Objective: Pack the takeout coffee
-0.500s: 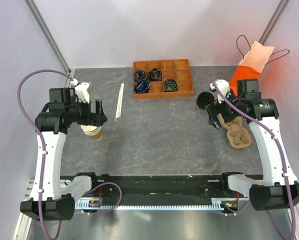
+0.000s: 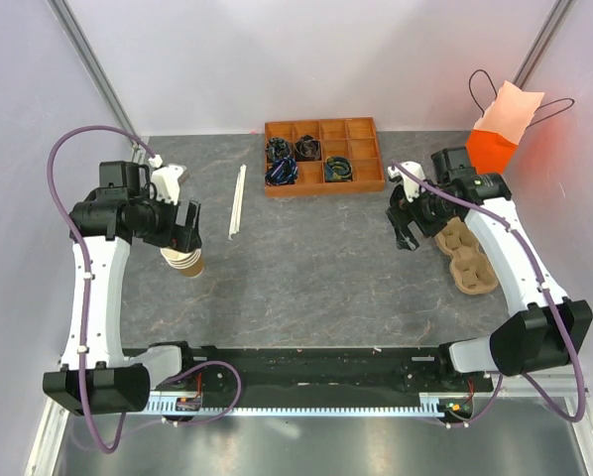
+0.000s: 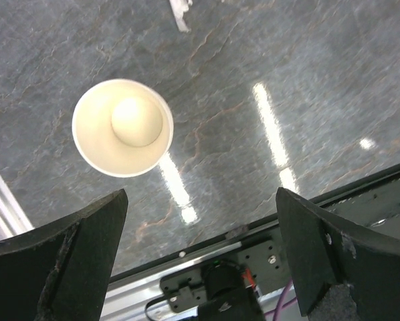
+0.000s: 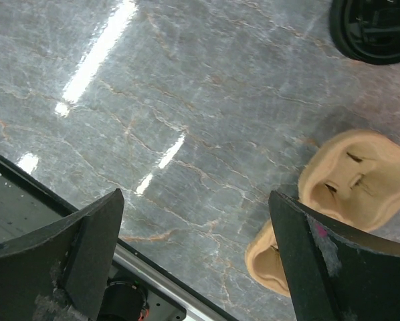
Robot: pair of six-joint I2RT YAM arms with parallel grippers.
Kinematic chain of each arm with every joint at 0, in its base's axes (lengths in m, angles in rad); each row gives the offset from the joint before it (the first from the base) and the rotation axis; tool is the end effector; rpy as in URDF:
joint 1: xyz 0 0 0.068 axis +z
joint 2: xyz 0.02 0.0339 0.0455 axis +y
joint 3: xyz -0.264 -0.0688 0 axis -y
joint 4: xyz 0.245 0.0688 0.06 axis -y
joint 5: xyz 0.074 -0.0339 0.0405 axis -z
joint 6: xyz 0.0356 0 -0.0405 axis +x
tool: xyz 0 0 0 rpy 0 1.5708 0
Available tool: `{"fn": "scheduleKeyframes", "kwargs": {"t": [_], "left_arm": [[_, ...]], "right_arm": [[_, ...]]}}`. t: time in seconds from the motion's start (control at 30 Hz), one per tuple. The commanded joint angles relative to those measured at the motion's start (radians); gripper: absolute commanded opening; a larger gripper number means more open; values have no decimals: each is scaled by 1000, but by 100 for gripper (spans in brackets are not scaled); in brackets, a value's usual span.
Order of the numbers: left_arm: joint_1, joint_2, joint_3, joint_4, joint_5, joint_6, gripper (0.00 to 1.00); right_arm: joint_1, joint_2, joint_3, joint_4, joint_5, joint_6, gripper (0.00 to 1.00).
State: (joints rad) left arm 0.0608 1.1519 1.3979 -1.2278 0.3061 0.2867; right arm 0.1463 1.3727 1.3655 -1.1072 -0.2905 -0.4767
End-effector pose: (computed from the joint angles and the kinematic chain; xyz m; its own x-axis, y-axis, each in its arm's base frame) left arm 0.1959 0.0012 0.3828 -0.7652 0.2236 -0.6037 0.3394 0.9370 -0.0832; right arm 0.2568 0.0482 0.3335 -0.6677 -0.5428 -0.5096 -0.6425 0.7658 0.0262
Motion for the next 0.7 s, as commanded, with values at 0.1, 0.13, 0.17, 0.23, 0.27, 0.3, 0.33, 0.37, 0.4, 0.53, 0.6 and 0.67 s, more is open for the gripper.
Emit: {"fn": "scheduleKeyframes", "kwargs": {"t": [0.1,0.13,0.17,0.23,0.27,0.3,0.33,0.37,0.4,0.53,0.6,0.67], "left_arm": [[17,17,-26,-30,-13,244,96],[19,17,-30,-29,-12,279,95],[19,17,-39,-22,-15,296,91],[20,23,-54,-4,-42,308,86],[19,29,-57,8,-56,313,81],[19,43,-56,10,-83,306,77],[17,51,-54,14,-94,286,73],[19,57,-54,14,-101,278,67],[19,60,-53,10,-95,275,66],[17,66,-77,-7,-42,308,61],[17,74,-95,-4,-32,319,58],[17,92,-103,1,-21,321,54]], "right_arm": [[67,48,38,23,-18,56,98],[76,54,40,23,-22,62,98],[78,60,41,20,-27,67,98],[88,72,44,20,-30,75,98],[88,72,44,20,-33,81,98],[94,74,46,23,-35,84,98],[95,75,47,23,-41,84,98],[96,74,49,23,-44,85,98],[101,74,50,21,-44,89,98],[105,81,52,21,-42,90,98],[107,88,49,21,-44,90,98],[107,91,47,21,-48,93,98]]}}
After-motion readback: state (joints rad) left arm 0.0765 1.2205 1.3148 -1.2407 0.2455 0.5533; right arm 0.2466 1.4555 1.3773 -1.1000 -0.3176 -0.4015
